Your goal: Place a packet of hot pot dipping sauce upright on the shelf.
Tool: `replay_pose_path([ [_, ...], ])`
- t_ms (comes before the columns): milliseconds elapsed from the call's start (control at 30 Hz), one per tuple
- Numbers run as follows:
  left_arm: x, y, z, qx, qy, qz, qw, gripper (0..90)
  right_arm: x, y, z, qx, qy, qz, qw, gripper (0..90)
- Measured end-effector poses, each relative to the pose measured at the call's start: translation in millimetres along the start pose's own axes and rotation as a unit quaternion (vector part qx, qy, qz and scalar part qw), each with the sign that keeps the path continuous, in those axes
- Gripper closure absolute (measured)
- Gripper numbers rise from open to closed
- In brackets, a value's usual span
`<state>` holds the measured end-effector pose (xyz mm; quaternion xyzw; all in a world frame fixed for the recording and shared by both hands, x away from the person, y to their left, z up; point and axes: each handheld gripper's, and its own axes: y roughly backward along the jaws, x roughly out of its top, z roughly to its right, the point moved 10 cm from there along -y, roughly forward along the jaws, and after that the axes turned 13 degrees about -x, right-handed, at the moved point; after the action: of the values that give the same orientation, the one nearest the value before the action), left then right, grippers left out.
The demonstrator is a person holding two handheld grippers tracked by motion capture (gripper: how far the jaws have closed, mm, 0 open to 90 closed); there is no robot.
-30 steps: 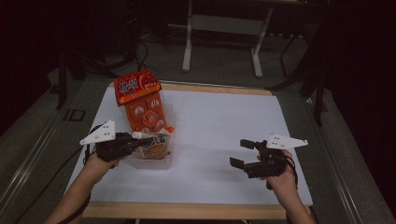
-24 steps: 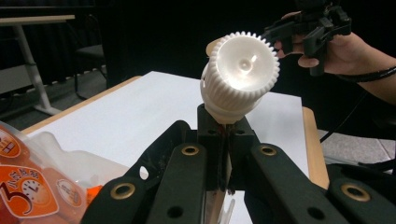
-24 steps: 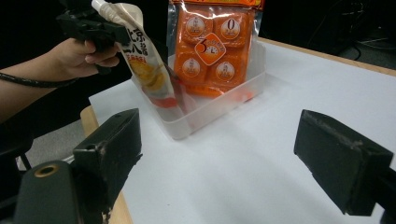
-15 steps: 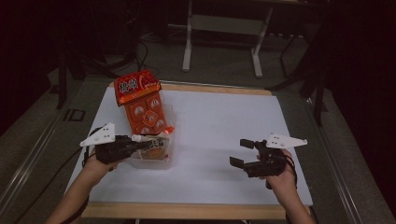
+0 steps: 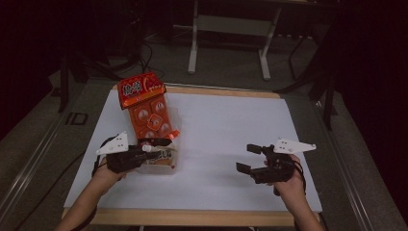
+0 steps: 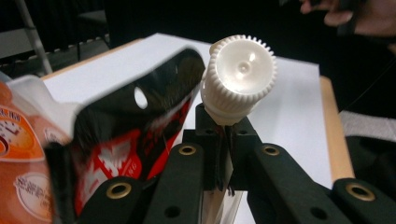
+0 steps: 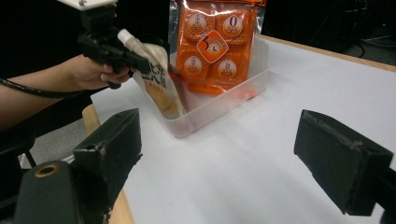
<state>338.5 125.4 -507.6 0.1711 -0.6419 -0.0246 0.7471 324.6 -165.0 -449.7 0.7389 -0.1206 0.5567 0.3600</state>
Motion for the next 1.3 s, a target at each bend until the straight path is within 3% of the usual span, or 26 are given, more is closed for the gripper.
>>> replay_pose_path([
  [133,0.1,2.6,-1.0,0.001,0.009,0.011,0.9999,84.6,-0.2,-0.3,-0.6,0.002,-0.001,-0.001,1.0000,14.8],
  [233,6.2,6.4,-4.4,0.017,0.022,0.023,0.9993,67.9,-1.0,-1.4,-1.3,0.003,-0.002,-0.003,1.0000,14.8],
  [333,8.7,7.5,-4.6,0.022,0.017,0.023,0.9993,63.6,-1.2,-1.8,-1.9,0.004,-0.001,-0.004,1.0000,14.8],
  [400,17.7,6.5,1.3,0.023,0.007,0.021,0.9995,56.1,-2.4,-2.4,-2.5,0.005,0.000,-0.006,1.0000,14.8],
  [500,19.6,5.5,2.7,0.026,0.010,0.016,0.9995,48.7,-3.1,-2.6,-2.7,0.006,-0.001,-0.007,1.0000,14.8],
  [600,27.5,7.3,3.2,0.044,0.014,0.016,0.9988,41.7,-4.5,-3.2,-2.8,0.006,-0.002,-0.009,0.9999,14.9],
  [767,42.9,11.8,8.9,0.044,0.007,0.021,0.9988,28.6,-4.5,-2.6,-2.9,0.007,-0.002,-0.009,0.9999,14.8],
  [967,56.2,10.1,17.0,0.037,0.013,0.023,0.9990,16.2,-4.0,-2.2,-3.2,0.008,-0.002,-0.008,0.9999,14.9],
  [1200,69.4,4.0,28.7,0.032,0.011,0.039,0.9987,7.1,-3.3,-1.3,-2.9,0.008,-0.002,-0.006,0.9999,14.9],
  [1300,74.9,1.1,32.0,0.039,0.008,0.043,0.9983,2.8,-3.2,-1.1,-2.8,0.008,-0.002,-0.006,1.0000,14.9],
])
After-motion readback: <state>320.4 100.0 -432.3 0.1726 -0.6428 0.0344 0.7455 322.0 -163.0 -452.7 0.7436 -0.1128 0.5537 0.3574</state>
